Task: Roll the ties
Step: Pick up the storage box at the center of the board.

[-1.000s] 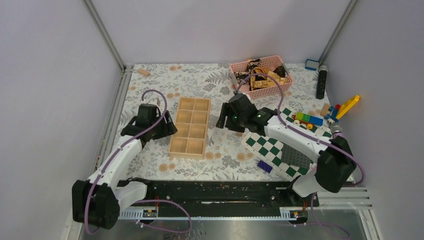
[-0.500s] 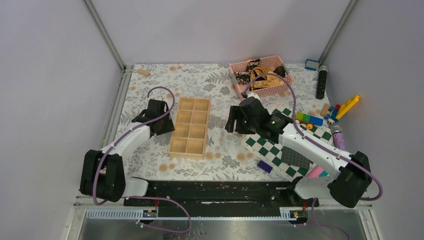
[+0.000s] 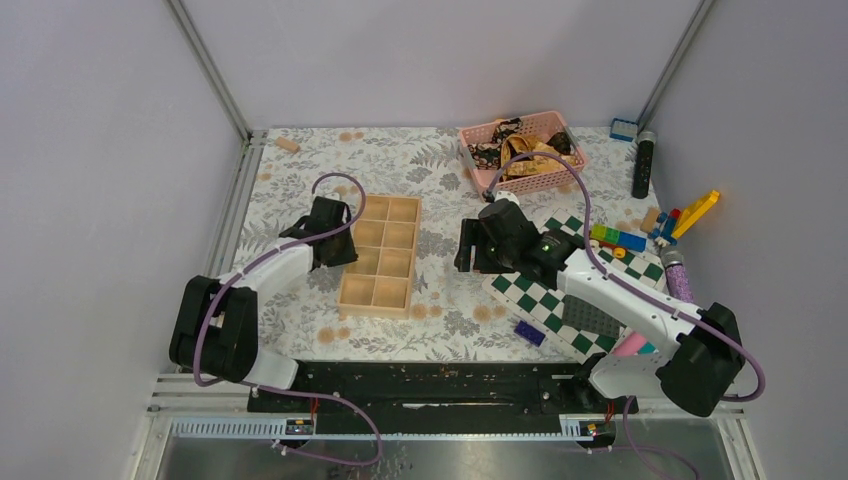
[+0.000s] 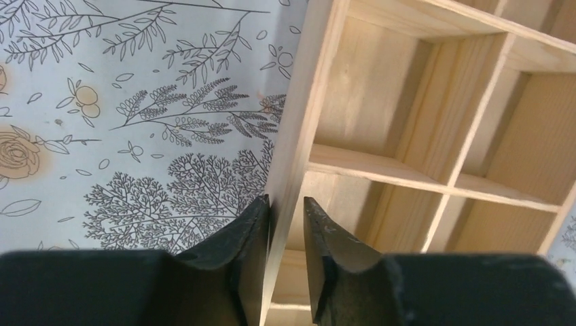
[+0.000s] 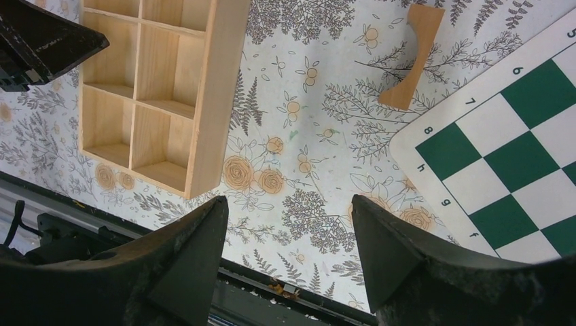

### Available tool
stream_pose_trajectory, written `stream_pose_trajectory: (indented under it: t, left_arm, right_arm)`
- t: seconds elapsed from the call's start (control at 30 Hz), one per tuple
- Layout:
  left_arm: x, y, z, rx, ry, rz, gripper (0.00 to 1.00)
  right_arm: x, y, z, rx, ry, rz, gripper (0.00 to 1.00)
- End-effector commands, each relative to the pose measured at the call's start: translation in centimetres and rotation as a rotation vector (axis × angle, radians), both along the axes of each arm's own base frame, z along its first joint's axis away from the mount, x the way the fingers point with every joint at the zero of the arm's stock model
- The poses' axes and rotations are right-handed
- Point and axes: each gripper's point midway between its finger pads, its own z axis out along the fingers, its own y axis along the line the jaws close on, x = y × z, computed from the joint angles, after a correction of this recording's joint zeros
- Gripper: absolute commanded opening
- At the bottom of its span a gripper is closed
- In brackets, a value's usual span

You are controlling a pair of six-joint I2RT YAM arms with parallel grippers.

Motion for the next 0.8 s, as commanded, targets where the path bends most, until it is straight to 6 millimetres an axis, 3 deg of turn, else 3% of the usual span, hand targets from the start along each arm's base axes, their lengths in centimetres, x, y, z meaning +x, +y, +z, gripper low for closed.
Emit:
stream_pose_trajectory:
  t: [0.0,0.17,0.47,0.63,0.77]
  left_arm:
    - [1.7,-0.1,0.3,0.007,-0.038,0.009,0.2]
    - [3.2,-0.1,1.2,0.028,-0.051,0.012,0.01]
    - [7.4,0.5,4.4,0.116,-0.108,0.011,0.0]
    - [9.7,3.0,6.0,0.122,-0.138,0.061,0.0]
    - [11.6,6.5,7.5,0.114,-0.165,0.107,0.0]
  right_arm:
    - [0.2,-0.8,1.1,-0.005,-0.052,-0.012,0.74]
    - [-0.1,-1.3,1.2,-0.001,-0.06,-0.019,0.75]
    - [-0.6,-2.2,0.9,-0.008,-0.072,-0.033,0.76]
    - [-0.6,-2.3,0.8,-0.017,-0.075,-0.028,0.76]
    - [-0.6,-2.4,0.8,-0.022,-0.078,-0.021,0.77]
